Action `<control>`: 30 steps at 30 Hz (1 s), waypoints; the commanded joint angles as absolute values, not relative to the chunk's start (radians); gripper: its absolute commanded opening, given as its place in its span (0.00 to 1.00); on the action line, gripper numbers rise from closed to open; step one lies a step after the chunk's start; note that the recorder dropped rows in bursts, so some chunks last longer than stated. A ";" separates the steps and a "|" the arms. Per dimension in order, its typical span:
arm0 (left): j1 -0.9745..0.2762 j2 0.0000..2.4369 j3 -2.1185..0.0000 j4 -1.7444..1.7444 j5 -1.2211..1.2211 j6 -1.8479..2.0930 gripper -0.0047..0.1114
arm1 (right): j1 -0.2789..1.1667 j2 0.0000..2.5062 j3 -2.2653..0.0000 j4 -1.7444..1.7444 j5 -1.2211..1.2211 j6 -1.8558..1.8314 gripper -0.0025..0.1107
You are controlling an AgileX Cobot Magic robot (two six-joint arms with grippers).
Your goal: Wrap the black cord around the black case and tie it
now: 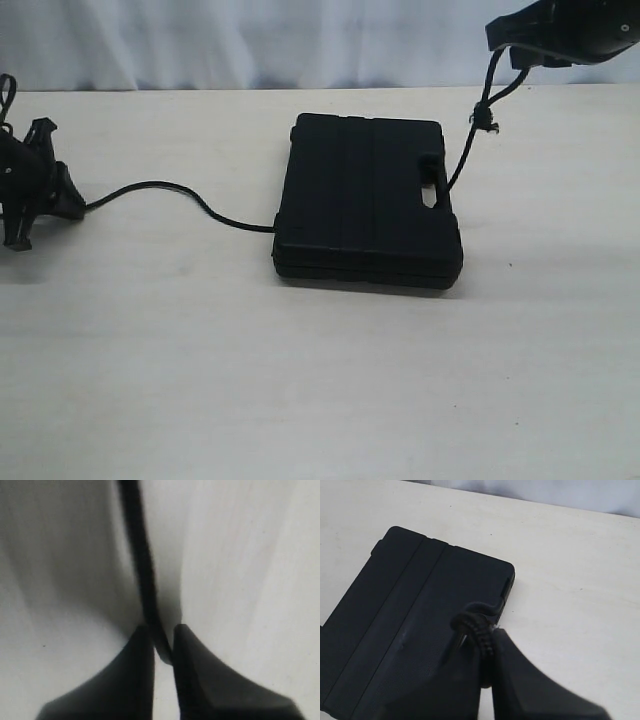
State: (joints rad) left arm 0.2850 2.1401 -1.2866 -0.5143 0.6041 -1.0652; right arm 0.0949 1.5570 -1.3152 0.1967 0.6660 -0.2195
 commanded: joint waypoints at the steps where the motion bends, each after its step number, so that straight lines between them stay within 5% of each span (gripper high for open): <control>1: 0.284 2.172 -1.280 -0.544 0.583 -0.921 0.04 | 0.095 1.558 -1.311 0.201 0.649 -0.224 0.06; 7: 0.284 2.133 -1.280 -0.979 0.567 0.122 0.04 | 0.095 1.558 -1.311 0.201 0.649 -0.224 0.06; 13: 0.267 2.062 -1.280 -1.416 1.026 1.120 0.04 | 0.095 1.558 -1.311 0.272 0.649 -0.236 0.06; 17: 0.195 2.033 -1.280 -1.433 1.198 1.345 0.04 | 0.095 1.558 -1.311 0.352 0.659 -0.310 0.06; 23: 0.029 2.018 -1.280 -1.099 1.167 1.529 0.04 | 0.095 1.558 -1.311 0.373 0.682 -0.369 0.06; 30: -0.016 2.009 -1.280 -1.080 1.107 1.604 0.04 | 0.095 1.587 -1.311 0.284 0.685 -0.333 0.06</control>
State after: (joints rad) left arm -0.0121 2.0266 -1.2823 -1.0716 1.1359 1.5654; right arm 0.0949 1.5643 -1.3152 0.3266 0.6799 -0.3549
